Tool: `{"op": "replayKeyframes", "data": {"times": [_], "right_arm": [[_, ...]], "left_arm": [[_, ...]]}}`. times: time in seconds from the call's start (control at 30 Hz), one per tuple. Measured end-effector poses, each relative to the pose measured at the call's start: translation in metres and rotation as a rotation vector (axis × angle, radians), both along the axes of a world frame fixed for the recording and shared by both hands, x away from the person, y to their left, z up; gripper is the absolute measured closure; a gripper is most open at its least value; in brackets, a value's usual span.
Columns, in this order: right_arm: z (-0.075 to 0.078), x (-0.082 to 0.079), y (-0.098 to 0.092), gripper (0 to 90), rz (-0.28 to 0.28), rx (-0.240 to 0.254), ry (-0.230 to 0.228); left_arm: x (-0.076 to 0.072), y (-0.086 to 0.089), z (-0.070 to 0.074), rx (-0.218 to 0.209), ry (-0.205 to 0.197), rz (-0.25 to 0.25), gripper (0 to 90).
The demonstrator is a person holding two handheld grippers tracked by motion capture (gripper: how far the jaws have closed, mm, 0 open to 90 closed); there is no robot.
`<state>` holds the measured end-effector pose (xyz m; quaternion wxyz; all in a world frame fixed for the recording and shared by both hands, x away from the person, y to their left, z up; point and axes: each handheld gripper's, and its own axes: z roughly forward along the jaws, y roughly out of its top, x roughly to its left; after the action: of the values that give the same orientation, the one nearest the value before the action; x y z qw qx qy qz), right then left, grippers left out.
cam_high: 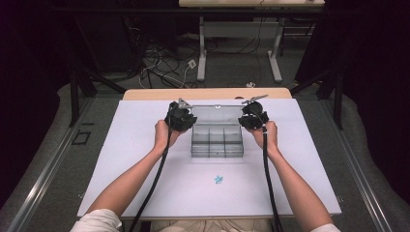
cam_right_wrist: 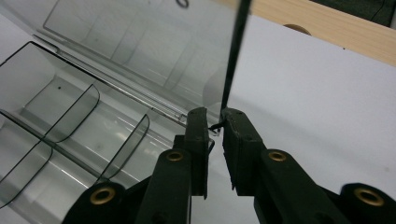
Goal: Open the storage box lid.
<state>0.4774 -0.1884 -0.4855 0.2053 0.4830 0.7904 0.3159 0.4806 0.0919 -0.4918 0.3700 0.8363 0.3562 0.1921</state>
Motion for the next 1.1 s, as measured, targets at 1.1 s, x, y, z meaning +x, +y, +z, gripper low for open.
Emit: {"op": "replayKeyframes", "data": {"times": [1.1], "right_arm": [[-0.015,0.011,-0.001,80.5,-0.018,0.015,0.033]], "left_arm": [[0.014,-0.006,-0.019,0.053,0.053,0.003,71.8]]}}
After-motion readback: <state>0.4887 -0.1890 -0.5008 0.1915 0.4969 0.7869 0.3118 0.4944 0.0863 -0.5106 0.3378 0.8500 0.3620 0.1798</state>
